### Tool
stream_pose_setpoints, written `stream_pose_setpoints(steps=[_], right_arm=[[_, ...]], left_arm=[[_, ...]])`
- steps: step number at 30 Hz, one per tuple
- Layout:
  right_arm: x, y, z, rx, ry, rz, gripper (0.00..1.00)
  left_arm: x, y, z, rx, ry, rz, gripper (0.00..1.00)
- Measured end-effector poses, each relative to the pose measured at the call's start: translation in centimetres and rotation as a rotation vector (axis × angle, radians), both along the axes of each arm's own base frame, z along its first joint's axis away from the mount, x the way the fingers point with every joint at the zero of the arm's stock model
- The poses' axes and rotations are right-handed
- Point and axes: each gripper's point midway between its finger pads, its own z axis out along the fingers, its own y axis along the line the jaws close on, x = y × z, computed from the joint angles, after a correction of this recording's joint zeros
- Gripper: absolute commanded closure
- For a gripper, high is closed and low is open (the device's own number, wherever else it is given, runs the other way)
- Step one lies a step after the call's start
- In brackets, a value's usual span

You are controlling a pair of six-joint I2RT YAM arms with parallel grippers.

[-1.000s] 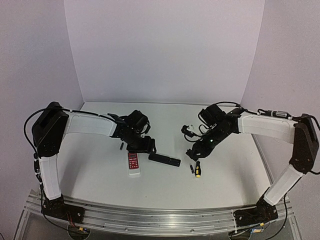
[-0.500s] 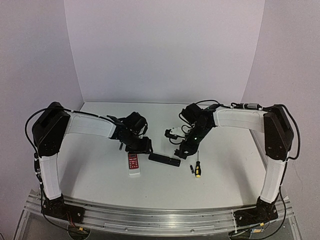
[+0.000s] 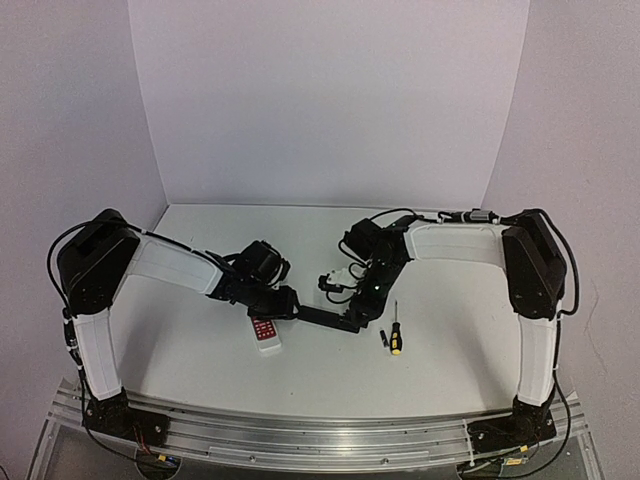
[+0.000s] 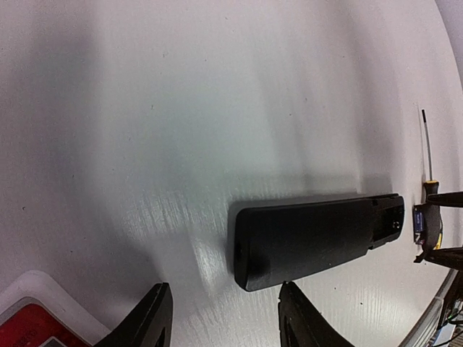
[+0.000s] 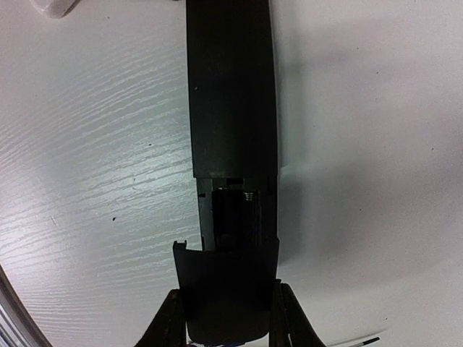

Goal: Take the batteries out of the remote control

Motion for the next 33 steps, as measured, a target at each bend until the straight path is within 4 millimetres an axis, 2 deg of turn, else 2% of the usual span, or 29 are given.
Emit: stream_pose_setpoints(steps=[8, 19, 33], right_arm=[[0.9, -0.1, -0.5, -0.04, -0.026, -0.008, 0.98], [1.4, -0.3, -1.5, -0.085, -0.027, -0.014, 0.98], [0.8, 0.2, -2.1, -0.125, -0.025, 0.012, 0.99]], left_arm=[[0.0, -0.1, 0.0, -0.03, -0.025, -0.004, 0.56], [0.1, -0.2, -0.1, -0.045, -0.037, -0.004, 0.56], [0.1, -0.4, -0.2, -0.044, -0.044, -0.004, 0.59]])
